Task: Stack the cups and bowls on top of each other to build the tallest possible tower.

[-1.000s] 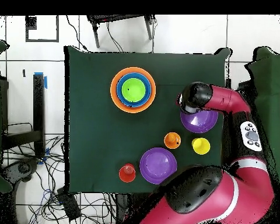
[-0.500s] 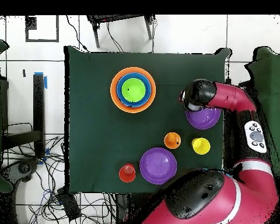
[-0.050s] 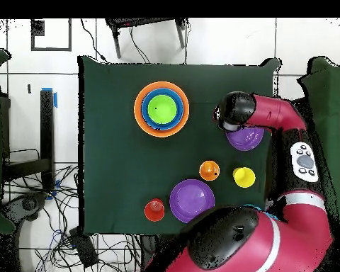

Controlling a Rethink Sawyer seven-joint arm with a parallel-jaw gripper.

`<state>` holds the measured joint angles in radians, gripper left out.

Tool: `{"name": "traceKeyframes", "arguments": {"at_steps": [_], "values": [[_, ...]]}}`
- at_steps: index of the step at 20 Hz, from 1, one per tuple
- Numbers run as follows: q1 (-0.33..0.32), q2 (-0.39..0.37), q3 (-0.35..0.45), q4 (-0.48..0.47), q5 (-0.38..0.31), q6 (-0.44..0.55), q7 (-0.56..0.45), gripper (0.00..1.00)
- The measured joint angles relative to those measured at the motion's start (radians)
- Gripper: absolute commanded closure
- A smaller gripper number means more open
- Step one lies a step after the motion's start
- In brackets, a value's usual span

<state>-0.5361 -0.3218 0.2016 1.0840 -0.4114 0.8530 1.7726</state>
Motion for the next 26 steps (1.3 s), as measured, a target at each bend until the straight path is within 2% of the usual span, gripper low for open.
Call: {"name": "traceKeyframes", "arguments": {"at_steps": [4, 13, 26], "values": [[0.056, -0.029, -0.005, 0.0, 0.012, 0.022, 0.0, 1.0], [0.194, -0.078, -0.005, -0.023, 0.094, 0.088, 0.0, 1.0], [0.288, -0.061, -0.025, -0.107, 0.122, 0.088, 0.001, 1.0]]}}
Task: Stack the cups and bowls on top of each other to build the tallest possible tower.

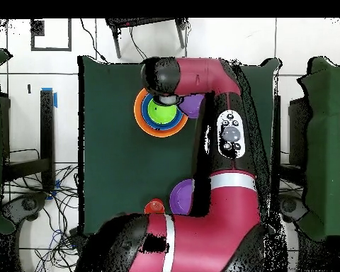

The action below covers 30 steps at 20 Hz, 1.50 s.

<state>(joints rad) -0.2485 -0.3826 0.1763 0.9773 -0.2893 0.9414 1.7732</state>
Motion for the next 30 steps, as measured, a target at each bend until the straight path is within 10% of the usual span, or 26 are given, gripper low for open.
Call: {"name": "traceKeyframes", "arguments": {"at_steps": [30], "values": [[0.224, 0.019, -0.156, -0.013, 0.118, -0.001, 0.225, 1.0]]}}
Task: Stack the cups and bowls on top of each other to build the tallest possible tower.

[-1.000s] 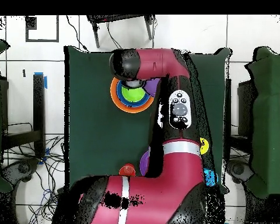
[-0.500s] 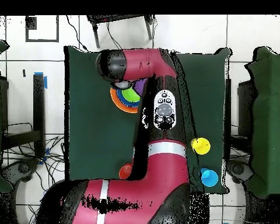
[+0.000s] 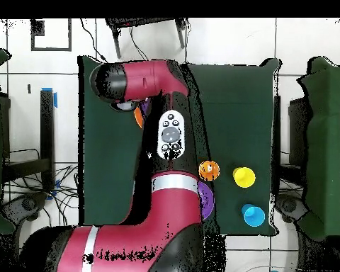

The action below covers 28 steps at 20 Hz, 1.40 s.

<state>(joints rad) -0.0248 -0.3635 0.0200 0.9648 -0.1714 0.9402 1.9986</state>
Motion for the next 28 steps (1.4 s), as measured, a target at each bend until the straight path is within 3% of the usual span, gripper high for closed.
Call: {"name": "traceKeyframes", "arguments": {"at_steps": [9, 14, 28], "values": [[0.036, 0.064, -0.003, 0.0, 0.03, -0.113, 0.033, 1.0], [0.034, 0.06, -0.016, 0.0, 0.034, -0.152, 0.033, 1.0], [-0.005, 0.059, -0.015, 0.0, 0.076, -0.161, 0.033, 1.0]]}}
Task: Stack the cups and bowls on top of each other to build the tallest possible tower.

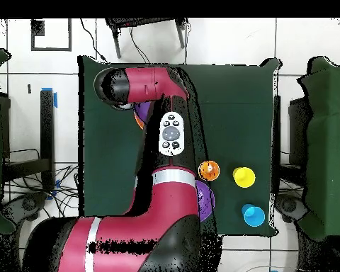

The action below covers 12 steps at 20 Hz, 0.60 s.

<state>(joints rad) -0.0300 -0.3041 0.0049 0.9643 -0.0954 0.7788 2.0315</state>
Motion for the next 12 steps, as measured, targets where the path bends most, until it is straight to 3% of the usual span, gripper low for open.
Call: {"name": "traceKeyframes", "arguments": {"at_steps": [12], "values": [[-0.059, -0.001, 0.042, 0.0, 0.039, 0.0, 0.0, 1.0]]}}
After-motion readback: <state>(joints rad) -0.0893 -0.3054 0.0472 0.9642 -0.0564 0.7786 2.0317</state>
